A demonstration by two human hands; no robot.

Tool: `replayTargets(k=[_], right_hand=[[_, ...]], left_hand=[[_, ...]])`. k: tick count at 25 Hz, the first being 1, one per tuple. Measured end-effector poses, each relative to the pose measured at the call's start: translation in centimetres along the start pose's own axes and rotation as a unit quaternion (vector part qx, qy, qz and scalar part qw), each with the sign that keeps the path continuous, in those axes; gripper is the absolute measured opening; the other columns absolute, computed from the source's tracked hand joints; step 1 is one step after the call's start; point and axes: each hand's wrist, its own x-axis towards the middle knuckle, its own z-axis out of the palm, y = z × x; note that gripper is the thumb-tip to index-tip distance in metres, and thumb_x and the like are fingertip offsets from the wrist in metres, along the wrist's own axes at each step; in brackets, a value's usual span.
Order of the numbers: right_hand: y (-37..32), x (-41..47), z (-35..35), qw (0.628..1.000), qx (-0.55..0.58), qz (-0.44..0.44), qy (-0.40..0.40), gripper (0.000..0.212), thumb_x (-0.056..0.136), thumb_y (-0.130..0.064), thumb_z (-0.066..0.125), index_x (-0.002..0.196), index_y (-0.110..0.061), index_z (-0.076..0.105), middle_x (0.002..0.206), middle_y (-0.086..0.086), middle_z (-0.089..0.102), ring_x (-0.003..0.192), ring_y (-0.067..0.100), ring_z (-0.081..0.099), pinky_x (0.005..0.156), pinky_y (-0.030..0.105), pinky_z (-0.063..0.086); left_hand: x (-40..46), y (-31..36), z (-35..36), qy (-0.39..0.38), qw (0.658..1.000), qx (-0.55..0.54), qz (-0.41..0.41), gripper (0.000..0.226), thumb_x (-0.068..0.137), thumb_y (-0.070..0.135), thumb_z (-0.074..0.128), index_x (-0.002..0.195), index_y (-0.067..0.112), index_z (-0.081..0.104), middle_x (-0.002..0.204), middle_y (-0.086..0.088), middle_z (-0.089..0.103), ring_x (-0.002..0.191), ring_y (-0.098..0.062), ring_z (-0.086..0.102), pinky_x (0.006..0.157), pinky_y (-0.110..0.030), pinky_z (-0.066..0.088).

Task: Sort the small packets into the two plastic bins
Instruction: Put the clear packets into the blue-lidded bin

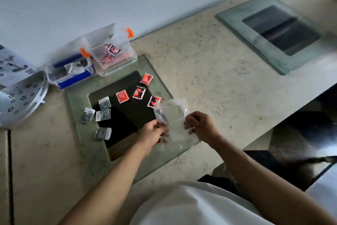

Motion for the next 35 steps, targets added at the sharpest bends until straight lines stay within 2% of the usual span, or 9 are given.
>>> replayTargets(k=[7,13,18,22,24,26,29,32,35], right_hand=[[2.6,-1.3,-3.3,0.996,0.013,-0.013,0.089,0.017,0.098,-0.003,0.043,0.097,-0.01,0.058,0.05,0.002,0.056,0.041,0.016,0.046,0.045,0.027,0.037],[4.0,-1.3,-7.3,0.964,0.237,0.114,-0.022,0.022,0.089,-0.025,0.068,0.109,-0.016,0.067,0.079,0.01,0.067,0.059,0.022,0.061,0.049,0.028,0.045],[5.8,-0.7,-10.3,0.975,0.22,0.04,0.011,0.045,0.086,0.018,0.052,0.069,-0.017,0.075,0.063,0.003,0.065,0.05,0.013,0.052,0.051,0.021,0.039],[6.5,-0.3,-13.4,0.978,0.19,0.07,0.057,0.034,0.077,0.002,0.048,0.064,-0.012,0.075,0.074,0.002,0.074,0.06,0.007,0.059,0.054,0.014,0.042],[6.8,0.1,-14.3,0.976,0.192,0.071,0.069,0.029,0.079,-0.013,0.051,0.073,-0.007,0.079,0.085,0.012,0.075,0.07,0.013,0.062,0.063,0.02,0.048],[7.3,0.7,-14.8,0.995,0.051,0.041,0.082,0.024,0.089,-0.027,0.062,0.089,-0.011,0.08,0.1,0.011,0.073,0.08,0.013,0.064,0.074,0.027,0.051],[8.7,1.4,-14.2,0.975,-0.212,-0.007,0.069,0.048,0.078,-0.028,0.081,0.123,-0.015,0.067,0.126,0.001,0.056,0.105,0.018,0.055,0.093,0.029,0.047],[9.5,1.8,-13.8,0.924,-0.372,-0.05,0.073,0.073,0.07,-0.035,0.08,0.137,-0.026,0.053,0.139,0.001,0.041,0.115,0.027,0.041,0.099,0.037,0.043],[10.1,2.2,-14.6,0.89,-0.445,-0.062,0.076,0.076,0.067,-0.051,0.077,0.137,-0.039,0.05,0.14,-0.004,0.034,0.115,0.027,0.04,0.098,0.04,0.041]], left_hand=[[0.9,0.2,3.6,0.013,0.997,0.054,0.055,0.036,0.094,0.001,0.055,0.083,0.031,0.071,0.064,0.001,0.061,0.049,-0.012,0.059,0.041,-0.022,0.046],[1.7,0.5,7.4,-0.015,1.0,0.013,-0.004,0.032,0.095,0.001,0.057,0.086,0.026,0.075,0.074,-0.005,0.068,0.046,-0.012,0.064,0.041,-0.027,0.051],[2.5,0.7,10.6,-0.046,0.977,-0.133,-0.159,0.032,0.09,-0.005,0.046,0.078,0.011,0.071,0.067,-0.011,0.071,0.053,-0.023,0.066,0.053,-0.033,0.055],[4.2,1.5,12.7,-0.068,0.961,-0.173,-0.204,0.028,0.075,0.008,0.04,0.065,0.001,0.066,0.071,-0.018,0.07,0.066,-0.03,0.062,0.066,-0.036,0.048],[5.2,1.9,13.3,-0.069,0.983,-0.096,-0.143,0.031,0.089,0.023,0.049,0.074,0.001,0.066,0.076,-0.014,0.075,0.073,-0.028,0.065,0.063,-0.032,0.053],[6.0,1.7,14.1,-0.088,0.986,0.139,0.007,0.038,0.087,0.041,0.068,0.099,0.005,0.073,0.096,-0.004,0.076,0.089,-0.019,0.068,0.07,-0.022,0.054],[7.3,0.2,15.3,-0.138,0.852,0.477,0.167,0.068,0.073,0.045,0.083,0.129,0.015,0.059,0.125,-0.001,0.051,0.114,-0.015,0.05,0.097,-0.024,0.044],[8.3,-1.2,16.1,-0.096,0.718,0.649,0.233,0.076,0.073,0.048,0.078,0.138,0.026,0.045,0.129,-0.007,0.038,0.116,-0.028,0.037,0.096,-0.043,0.045],[8.9,-2.0,16.0,-0.088,0.717,0.65,0.236,0.076,0.072,0.048,0.079,0.135,0.029,0.041,0.126,-0.007,0.032,0.112,-0.027,0.03,0.094,-0.048,0.045]])
